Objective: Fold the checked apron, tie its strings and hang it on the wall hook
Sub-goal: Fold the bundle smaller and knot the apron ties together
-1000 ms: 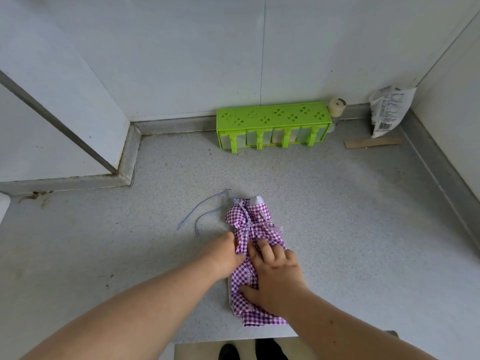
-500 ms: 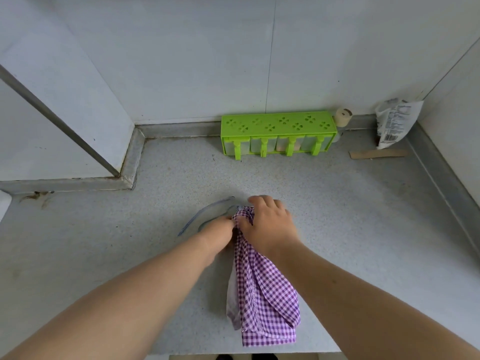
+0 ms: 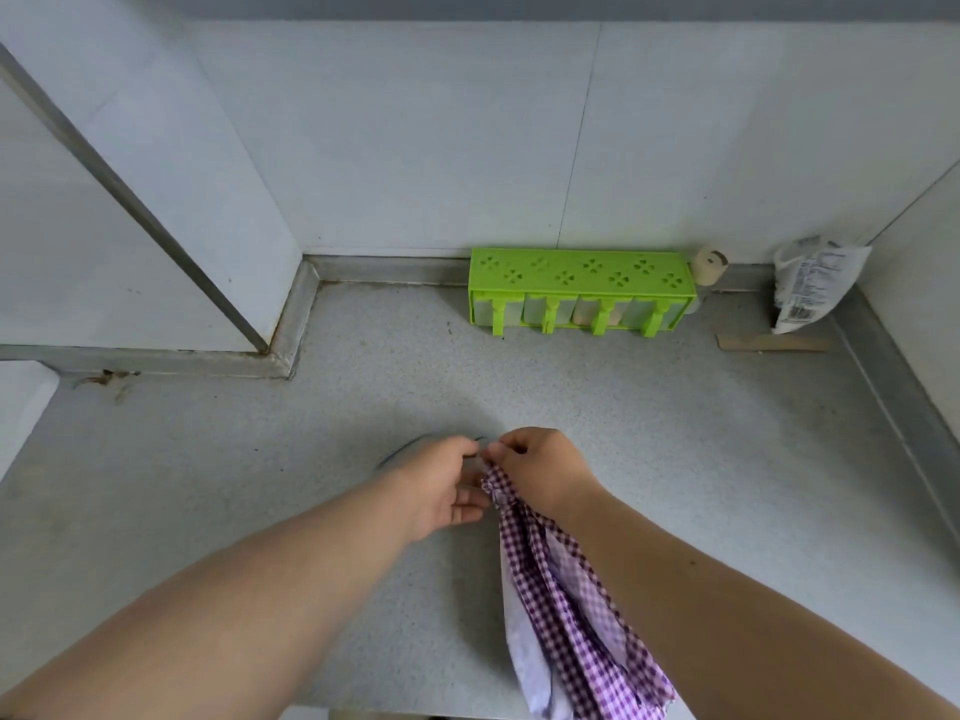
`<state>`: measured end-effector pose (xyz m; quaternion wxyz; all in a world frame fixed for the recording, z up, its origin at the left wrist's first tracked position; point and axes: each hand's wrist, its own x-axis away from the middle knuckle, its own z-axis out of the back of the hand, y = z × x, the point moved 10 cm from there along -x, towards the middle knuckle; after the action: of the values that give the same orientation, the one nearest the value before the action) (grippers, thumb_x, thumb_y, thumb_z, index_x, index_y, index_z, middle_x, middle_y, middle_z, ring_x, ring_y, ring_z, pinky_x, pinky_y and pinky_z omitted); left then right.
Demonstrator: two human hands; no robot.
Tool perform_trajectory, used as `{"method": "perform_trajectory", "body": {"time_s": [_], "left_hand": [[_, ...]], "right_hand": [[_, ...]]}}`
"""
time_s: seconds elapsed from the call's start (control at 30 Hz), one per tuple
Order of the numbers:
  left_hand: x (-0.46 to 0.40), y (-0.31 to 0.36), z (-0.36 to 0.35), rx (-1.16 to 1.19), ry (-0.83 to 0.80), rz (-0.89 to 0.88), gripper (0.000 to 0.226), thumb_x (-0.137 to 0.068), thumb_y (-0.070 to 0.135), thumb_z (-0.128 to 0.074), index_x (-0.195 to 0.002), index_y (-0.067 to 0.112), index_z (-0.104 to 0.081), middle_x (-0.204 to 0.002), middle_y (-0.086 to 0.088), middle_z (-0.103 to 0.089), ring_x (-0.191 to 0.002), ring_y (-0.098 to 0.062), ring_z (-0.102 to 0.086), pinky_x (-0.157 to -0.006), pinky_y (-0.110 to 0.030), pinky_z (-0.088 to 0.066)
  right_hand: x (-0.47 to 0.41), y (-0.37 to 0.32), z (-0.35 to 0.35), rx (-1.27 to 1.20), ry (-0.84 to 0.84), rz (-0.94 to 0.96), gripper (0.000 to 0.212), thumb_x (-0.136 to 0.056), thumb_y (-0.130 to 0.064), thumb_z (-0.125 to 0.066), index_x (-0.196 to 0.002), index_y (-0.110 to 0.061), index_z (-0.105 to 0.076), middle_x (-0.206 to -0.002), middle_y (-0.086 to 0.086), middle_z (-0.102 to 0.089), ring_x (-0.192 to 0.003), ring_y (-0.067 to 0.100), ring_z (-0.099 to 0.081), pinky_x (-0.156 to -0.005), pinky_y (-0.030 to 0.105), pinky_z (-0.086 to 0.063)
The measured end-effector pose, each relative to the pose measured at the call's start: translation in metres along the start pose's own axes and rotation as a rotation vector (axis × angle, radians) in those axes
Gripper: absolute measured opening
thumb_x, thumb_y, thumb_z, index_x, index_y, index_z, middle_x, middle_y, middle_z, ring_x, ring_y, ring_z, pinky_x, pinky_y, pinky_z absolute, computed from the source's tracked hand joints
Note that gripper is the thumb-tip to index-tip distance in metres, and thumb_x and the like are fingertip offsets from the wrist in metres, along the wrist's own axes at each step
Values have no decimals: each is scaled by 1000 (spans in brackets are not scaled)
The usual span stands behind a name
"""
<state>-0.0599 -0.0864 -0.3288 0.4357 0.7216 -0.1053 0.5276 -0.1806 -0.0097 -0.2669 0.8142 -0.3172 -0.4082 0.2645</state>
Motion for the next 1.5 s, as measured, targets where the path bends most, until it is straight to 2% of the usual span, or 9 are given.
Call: {"method": "perform_trajectory", "body": {"time_s": [0.23, 0.37, 0.5, 0.6, 0.7, 0.93, 1.03, 1.23, 1.5], "left_hand": [[35, 19, 3, -32, 16, -146, 13, -104, 29, -60, -102, 18, -68, -86, -4, -75, -83, -20, -71, -73, -35, -58], [73, 35, 10, 56, 54, -221, 22, -103, 19, -53, -86, 14, -66, -78, -8, -69, -68, -23, -68, -60, -34, -57], [116, 57, 24, -2, 93, -354, 32, -100, 19, -51, -68, 19, -55, -78, -5, -69, -70, -22, -64, -76, -37, -51], [147, 71, 25, -81, 57, -455, 31, -98, 14, -50, -67, 18, -50, -68, -4, -68, -67, -18, -60, -84, -36, -49], [180, 81, 26, -168, 29, -547, 34, -102, 17, -49, -69, 15, -56, -63, -5, -58, -61, -16, -67, -73, -33, -46], [251, 92, 29, -136, -54, -665, 22, -110, 26, -51, -107, 9, -64, -56, 4, -49, -52, -23, -61, -70, -37, -51], [269, 92, 33, -139, -71, -703, 22, -110, 23, -50, -105, 9, -66, -57, 3, -51, -46, -21, -56, -79, -46, -50], [297, 97, 39, -181, -89, -728, 18, -106, 22, -61, -108, 8, -72, -64, -4, -60, -52, -19, -53, -54, -30, -51], [293, 119, 28, -274, -80, -687, 13, -102, 22, -68, -104, 10, -73, -71, -6, -66, -47, -15, -50, -45, -26, -46]], "right_hand": [[35, -26, 6, -231, 39, 36, 29, -103, -41, -58, -86, -31, -79, -85, -6, -79, -85, 17, -76, -87, 41, -61], [62, -43, 15, -281, 90, 38, 36, -106, -36, -53, -84, -22, -78, -84, -1, -79, -78, 19, -73, -79, 40, -60], [91, -58, 26, -332, 162, 60, 38, -107, -31, -51, -81, -17, -76, -83, -1, -79, -76, 18, -67, -72, 38, -53], [107, -64, 31, -375, 209, 71, 36, -106, -29, -52, -79, -20, -74, -81, 2, -78, -74, 22, -66, -76, 45, -54], [127, -75, 33, -403, 242, 91, 32, -106, -27, -53, -86, -16, -75, -75, 2, -77, -74, 24, -67, -88, 54, -57], [172, -108, 44, -390, 333, 194, 22, -103, -18, -59, -100, -22, -80, -75, -1, -75, -82, 20, -73, -91, 44, -61], [184, -116, 40, -426, 334, 226, 21, -104, -14, -59, -103, -23, -78, -71, -3, -73, -78, 15, -73, -91, 43, -62], [192, -129, 33, -485, 268, 244, 16, -103, -20, -63, -105, -12, -77, -75, 4, -70, -66, 15, -71, -71, 32, -64], [171, -144, 48, -399, 220, 288, 15, -103, -17, -63, -111, -14, -76, -84, 3, -71, -65, 15, -70, -71, 32, -63]]}}
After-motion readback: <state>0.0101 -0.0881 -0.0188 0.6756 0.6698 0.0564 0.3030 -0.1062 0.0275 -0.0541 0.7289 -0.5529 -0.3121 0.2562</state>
